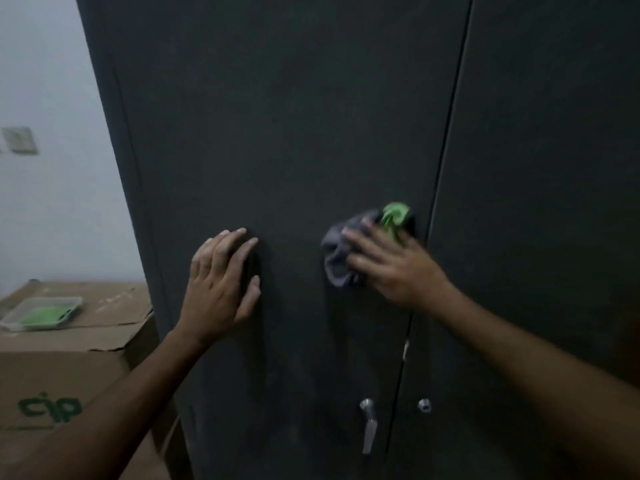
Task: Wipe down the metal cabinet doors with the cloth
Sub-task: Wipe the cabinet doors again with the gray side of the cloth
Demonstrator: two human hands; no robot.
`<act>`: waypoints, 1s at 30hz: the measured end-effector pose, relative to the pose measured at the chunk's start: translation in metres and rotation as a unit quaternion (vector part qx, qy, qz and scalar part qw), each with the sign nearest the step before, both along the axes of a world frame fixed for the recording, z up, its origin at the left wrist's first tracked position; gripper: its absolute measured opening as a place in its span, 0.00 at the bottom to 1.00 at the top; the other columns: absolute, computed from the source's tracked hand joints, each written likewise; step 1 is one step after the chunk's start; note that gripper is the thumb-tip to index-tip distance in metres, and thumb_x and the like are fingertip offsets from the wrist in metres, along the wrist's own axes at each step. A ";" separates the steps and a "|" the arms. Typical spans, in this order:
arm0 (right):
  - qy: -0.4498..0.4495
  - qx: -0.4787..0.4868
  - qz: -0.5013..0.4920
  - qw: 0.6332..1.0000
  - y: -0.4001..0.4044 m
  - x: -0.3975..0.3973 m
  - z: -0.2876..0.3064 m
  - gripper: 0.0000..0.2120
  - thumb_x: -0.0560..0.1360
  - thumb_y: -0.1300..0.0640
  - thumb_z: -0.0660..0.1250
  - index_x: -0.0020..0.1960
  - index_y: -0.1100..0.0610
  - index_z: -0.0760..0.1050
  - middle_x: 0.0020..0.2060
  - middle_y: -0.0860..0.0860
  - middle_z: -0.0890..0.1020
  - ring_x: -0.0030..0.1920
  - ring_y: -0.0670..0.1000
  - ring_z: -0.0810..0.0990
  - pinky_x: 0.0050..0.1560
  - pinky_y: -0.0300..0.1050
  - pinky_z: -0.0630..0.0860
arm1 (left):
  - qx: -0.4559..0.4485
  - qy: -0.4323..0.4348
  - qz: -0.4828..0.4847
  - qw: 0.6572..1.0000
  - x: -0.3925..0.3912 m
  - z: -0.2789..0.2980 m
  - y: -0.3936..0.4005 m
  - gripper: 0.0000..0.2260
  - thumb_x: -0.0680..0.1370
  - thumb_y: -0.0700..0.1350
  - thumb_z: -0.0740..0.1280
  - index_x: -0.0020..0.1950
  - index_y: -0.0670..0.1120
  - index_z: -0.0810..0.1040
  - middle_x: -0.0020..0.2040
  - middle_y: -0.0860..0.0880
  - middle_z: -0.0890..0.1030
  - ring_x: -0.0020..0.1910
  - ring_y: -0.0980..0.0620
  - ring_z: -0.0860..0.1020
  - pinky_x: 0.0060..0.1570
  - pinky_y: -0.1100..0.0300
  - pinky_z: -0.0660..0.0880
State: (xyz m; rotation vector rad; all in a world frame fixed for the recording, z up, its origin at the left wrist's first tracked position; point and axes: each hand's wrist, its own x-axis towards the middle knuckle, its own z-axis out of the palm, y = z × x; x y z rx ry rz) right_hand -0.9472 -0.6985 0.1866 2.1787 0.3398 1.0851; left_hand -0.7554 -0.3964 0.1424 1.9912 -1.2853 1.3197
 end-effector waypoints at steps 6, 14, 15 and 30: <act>-0.337 0.328 -0.093 0.878 0.054 0.058 0.166 0.25 0.85 0.43 0.55 0.80 0.48 0.63 0.81 0.57 0.60 0.81 0.65 0.55 0.76 0.67 0.54 | -0.080 0.013 -0.020 0.997 0.007 0.080 -0.002 0.24 0.81 0.51 0.62 0.73 0.39 0.73 0.73 0.38 0.71 0.74 0.37 0.69 0.75 0.46 0.61; 0.060 -0.108 0.060 0.991 0.031 0.032 0.087 0.21 0.79 0.46 0.67 0.71 0.49 0.75 0.80 0.50 0.64 0.81 0.55 0.60 0.70 0.53 0.70 | -0.118 -0.019 -0.037 0.992 0.024 0.152 0.006 0.23 0.80 0.51 0.62 0.71 0.39 0.75 0.71 0.38 0.73 0.71 0.39 0.70 0.73 0.48 0.62; 0.030 -0.092 0.050 0.994 0.017 0.025 0.115 0.21 0.79 0.46 0.68 0.70 0.50 0.77 0.79 0.52 0.65 0.80 0.56 0.61 0.71 0.55 0.69 | -0.113 -0.022 -0.033 0.993 0.028 0.159 0.009 0.23 0.80 0.51 0.62 0.71 0.39 0.75 0.71 0.38 0.73 0.72 0.39 0.70 0.74 0.48 0.62; 0.141 -0.117 0.080 0.980 0.124 0.106 0.074 0.25 0.76 0.46 0.65 0.73 0.48 0.73 0.81 0.50 0.60 0.82 0.54 0.53 0.68 0.50 0.67 | -0.189 0.011 -0.109 0.976 0.041 0.217 0.071 0.16 0.82 0.45 0.58 0.63 0.37 0.77 0.61 0.37 0.77 0.61 0.41 0.74 0.64 0.56 0.67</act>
